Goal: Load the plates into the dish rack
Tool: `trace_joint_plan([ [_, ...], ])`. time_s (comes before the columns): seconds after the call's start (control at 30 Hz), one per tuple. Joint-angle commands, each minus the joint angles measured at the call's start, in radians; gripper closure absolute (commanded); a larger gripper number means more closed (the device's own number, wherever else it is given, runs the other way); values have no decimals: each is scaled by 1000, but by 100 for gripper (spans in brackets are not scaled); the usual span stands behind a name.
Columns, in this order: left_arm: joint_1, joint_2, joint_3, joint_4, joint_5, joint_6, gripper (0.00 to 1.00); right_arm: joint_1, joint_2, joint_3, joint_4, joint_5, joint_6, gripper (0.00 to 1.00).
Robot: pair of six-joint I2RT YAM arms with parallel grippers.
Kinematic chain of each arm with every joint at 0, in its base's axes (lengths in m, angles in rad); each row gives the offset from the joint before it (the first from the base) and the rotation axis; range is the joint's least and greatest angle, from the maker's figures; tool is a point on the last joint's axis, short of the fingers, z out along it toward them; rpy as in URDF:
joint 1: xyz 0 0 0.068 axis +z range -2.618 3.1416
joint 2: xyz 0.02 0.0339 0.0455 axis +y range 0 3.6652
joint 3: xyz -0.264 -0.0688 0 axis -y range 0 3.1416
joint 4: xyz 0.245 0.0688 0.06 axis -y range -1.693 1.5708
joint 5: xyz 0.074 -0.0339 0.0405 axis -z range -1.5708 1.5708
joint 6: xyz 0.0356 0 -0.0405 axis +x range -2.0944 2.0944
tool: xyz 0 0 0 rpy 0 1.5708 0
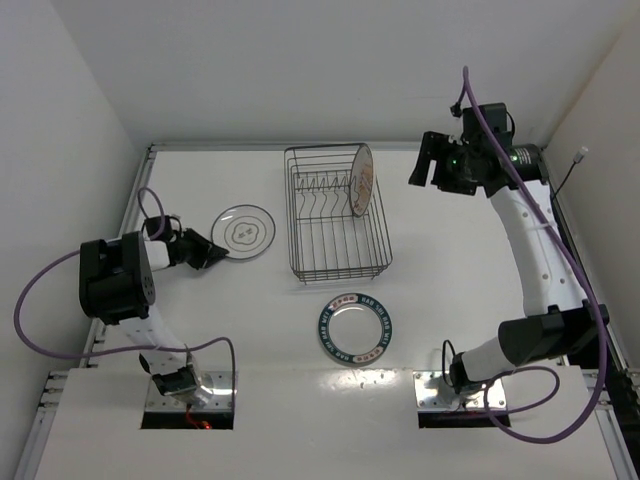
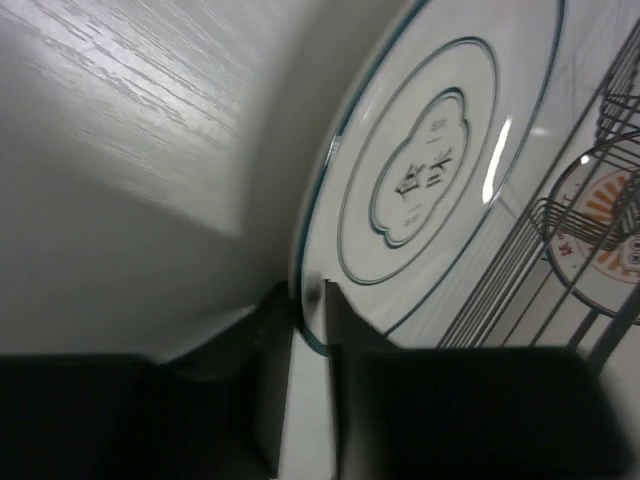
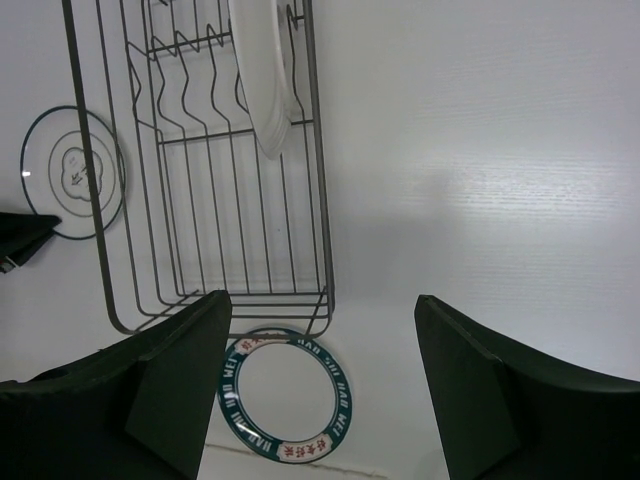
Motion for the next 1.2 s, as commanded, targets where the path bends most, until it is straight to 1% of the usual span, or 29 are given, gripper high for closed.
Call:
trace_joint_plan([
  [0.0,3,82,7,18,23,31,97,-16,-33,-4,25,-34,-5,29],
  [0.03,3,83,16,18,32,31,100,-16,-33,-4,25,-34,-5,29],
  [0.1,3,92,16,18,32,42,100,-25,-33,-4,25,-44,-5,29],
  [0.2,3,25,25,18,52,51,100,-35,-33,-18,36,-80,-5,29],
  [0.23,3,-27,26,18,68,51,100,-35,-33,-42,47,-95,-5,29],
  [0.3,3,-87,39,18,104,51,100,-45,-33,-61,73,-159,-5,29],
  [0.33,3,-116,51,18,142,51,100,-58,-33,-84,103,-220,-5,29],
  [0.37,3,-181,52,18,156,42,100,-67,-42,-96,120,-254,-5,29],
  [0.4,3,-213,62,18,170,42,100,-67,-42,-126,140,-294,4,29],
  [0.43,3,-245,62,18,181,33,100,-79,-42,-145,165,-395,4,29],
  [0.47,3,-277,62,18,190,33,100,-79,-42,-165,226,-453,30,29],
  [0.5,3,-337,62,27,207,33,100,-93,-42,-221,267,-518,50,29],
  [0.53,3,-365,62,48,219,10,100,-105,-42,-257,321,-666,76,29],
  [0.57,3,-388,62,67,252,-4,100,-105,-33,-295,457,-743,154,29],
  [0.6,3,-408,47,91,271,-22,100,-105,-22,-380,542,-820,211,29],
  [0.63,3,-445,47,145,291,-70,100,-105,-22,-428,644,-944,279,29],
  [0.67,-6,-459,36,171,323,-93,100,-105,-22,-473,751,-983,426,29],
  [0.7,-6,-469,36,197,337,-116,100,-92,-22,-534,923,-1006,479,29],
  [0.73,-32,-479,36,228,346,-150,100,-81,-12,-545,964,-1015,505,29],
  [0.8,-60,-499,36,263,356,-185,100,-56,-1,-529,978,-1003,506,29],
  [0.83,-90,-499,36,303,356,-225,100,-56,-1,-529,978,-1003,495,28],
  [0.93,-141,-508,36,343,365,-268,100,-16,24,-509,989,-983,495,28],
  [1.1,-262,-508,36,394,322,-322,100,33,71,-489,1007,-931,495,28],
  [1.17,-313,-508,36,423,313,-351,100,44,87,-489,1007,-931,495,30],
])
